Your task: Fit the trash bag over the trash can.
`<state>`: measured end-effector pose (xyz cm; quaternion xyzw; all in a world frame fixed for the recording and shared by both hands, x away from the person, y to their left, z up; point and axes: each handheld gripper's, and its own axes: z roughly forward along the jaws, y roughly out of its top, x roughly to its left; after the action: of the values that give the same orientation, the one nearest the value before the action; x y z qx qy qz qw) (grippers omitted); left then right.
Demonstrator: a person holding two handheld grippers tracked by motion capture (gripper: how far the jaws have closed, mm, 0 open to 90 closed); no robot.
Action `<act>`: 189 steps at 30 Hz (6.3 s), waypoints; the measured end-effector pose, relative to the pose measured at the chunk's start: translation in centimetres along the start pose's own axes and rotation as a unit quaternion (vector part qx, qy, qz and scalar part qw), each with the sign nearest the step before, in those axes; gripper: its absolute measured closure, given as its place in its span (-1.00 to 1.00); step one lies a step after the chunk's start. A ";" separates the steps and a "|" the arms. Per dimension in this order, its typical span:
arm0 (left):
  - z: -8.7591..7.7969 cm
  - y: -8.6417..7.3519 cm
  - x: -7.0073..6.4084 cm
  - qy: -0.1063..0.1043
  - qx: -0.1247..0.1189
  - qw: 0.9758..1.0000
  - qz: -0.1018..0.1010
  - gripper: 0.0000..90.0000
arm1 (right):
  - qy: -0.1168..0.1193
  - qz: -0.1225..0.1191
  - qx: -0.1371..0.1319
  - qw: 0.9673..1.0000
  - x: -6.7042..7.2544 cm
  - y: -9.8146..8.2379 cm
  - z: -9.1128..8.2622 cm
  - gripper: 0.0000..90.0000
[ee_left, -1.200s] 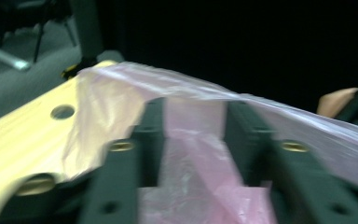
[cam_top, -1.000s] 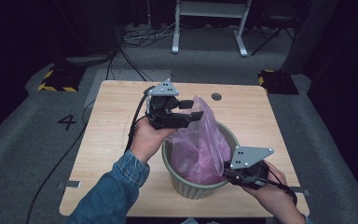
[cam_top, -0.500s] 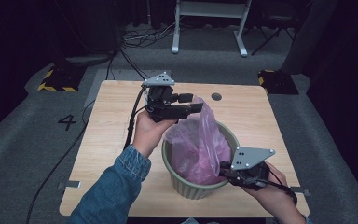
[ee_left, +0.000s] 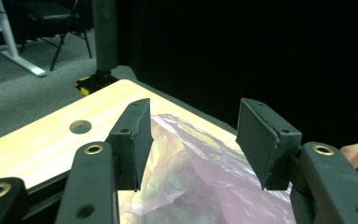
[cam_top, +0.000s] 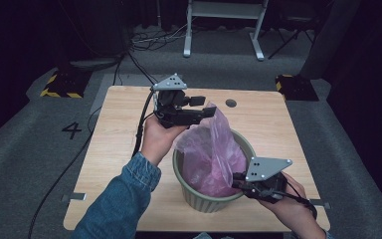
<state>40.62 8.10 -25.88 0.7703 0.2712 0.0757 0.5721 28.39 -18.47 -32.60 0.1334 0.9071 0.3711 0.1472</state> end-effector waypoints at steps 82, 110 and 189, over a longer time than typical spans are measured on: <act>-6.6 -9.1 -4.2 -0.003 0.030 0.994 0.104 0.97 | -0.049 0.115 -0.111 0.986 -8.3 -2.1 -5.7 0.99; -12.7 -16.1 -1.8 0.017 0.009 0.999 0.025 0.97 | -0.070 0.182 -0.134 0.972 -4.0 -11.7 -8.2 0.99; -4.1 -18.9 6.4 0.027 0.103 0.993 -0.040 0.99 | -0.016 0.222 -0.027 0.975 -10.2 -12.8 3.4 1.00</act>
<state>37.99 18.48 -43.19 0.8115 0.3239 0.0454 0.4843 37.28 -28.72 -42.32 0.3329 0.8421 0.4168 0.0789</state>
